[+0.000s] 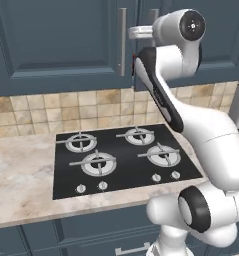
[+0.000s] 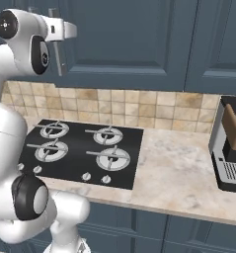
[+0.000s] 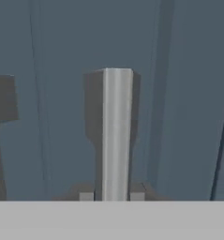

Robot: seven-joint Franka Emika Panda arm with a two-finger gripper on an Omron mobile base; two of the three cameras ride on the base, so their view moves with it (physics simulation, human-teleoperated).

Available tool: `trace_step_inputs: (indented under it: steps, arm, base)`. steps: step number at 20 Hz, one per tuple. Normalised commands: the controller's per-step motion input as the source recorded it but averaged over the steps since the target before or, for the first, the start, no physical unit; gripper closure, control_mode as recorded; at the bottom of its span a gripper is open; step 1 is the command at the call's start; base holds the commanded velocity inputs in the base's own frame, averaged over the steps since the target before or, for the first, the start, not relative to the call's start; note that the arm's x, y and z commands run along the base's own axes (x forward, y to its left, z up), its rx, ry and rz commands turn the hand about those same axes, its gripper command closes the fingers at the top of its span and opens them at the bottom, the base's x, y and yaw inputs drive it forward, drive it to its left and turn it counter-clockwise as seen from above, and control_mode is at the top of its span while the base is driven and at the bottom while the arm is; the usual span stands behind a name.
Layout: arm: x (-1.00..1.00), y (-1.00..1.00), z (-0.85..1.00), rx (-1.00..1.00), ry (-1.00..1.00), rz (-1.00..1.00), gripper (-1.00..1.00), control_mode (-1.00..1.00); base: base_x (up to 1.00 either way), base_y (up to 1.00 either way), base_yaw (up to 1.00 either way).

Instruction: The dining table condiment station is running low on condiment bottle. Refill the condiment station by opening the cabinet and taking the condiment bottle from the cabinet and placing it on the dining table.

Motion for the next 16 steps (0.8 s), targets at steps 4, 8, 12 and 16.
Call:
trace_step_inputs:
  steps: [4, 8, 12, 16]
  arm:
    - [-1.00, -0.28, -0.21, 0.06, -0.05, 0.00, 1.00, -1.00]
    - [-1.00, -0.20, -0.09, 0.06, -0.02, 0.00, 1.00, -1.00]
    - [-1.00, -0.37, -0.12, 0.04, -0.02, 0.00, 1.00, -1.00]
    - [-1.00, -0.47, -0.07, 0.11, 0.00, 0.00, 1.00, -1.00]
  base:
    - [0.00, 0.00, 0.00]
    - [0.00, 0.00, 0.00]
    - [0.00, 0.00, 0.00]
    - [0.00, 0.00, 0.00]
